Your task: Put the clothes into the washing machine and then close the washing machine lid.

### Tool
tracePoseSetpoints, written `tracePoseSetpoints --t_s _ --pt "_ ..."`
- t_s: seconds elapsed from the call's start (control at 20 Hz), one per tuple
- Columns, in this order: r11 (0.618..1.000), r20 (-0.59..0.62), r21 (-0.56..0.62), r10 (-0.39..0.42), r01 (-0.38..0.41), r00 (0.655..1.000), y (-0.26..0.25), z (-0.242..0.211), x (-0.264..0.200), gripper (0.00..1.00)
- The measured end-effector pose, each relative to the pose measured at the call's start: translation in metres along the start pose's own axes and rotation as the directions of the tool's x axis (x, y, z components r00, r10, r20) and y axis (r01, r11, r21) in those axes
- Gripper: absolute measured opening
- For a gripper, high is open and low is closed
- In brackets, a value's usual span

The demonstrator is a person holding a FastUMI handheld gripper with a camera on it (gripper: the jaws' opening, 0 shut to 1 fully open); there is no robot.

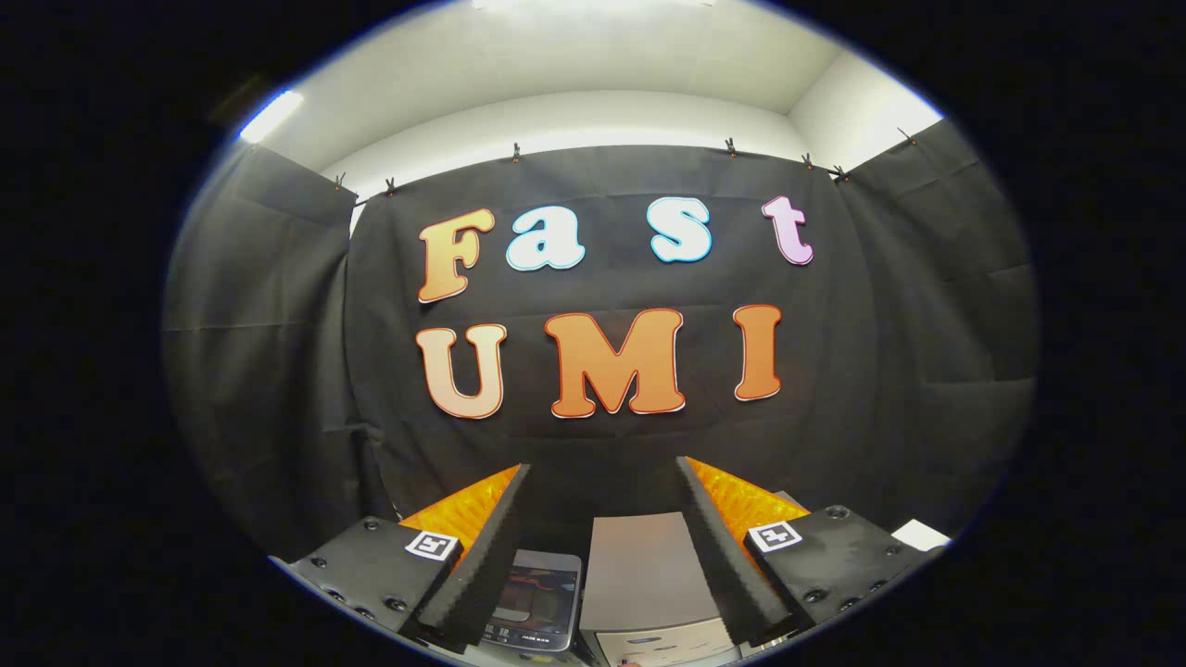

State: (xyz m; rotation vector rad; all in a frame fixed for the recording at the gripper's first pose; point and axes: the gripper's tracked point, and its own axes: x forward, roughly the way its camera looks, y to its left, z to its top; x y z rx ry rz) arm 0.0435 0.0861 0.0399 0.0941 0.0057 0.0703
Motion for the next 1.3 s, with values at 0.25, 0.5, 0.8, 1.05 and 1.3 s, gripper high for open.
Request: tracePoseSetpoints --t_s 0.25,0.5,0.8,1.05,1.3 --pt "1.0 0.047 -0.007 0.011 -0.011 0.999 0.0 0.012 -0.002 0.98" --pt "1.0 0.04 -0.009 0.0 0.001 0.999 0.002 0.008 -0.004 0.98" --pt "1.0 0.051 -0.004 -0.014 0.014 0.999 0.003 0.009 -0.006 0.98" --pt "1.0 0.059 -0.007 -0.018 0.018 0.998 0.005 0.01 -0.009 0.98" --pt "1.0 0.065 -0.01 -0.017 0.018 0.998 0.007 0.009 -0.008 0.98"
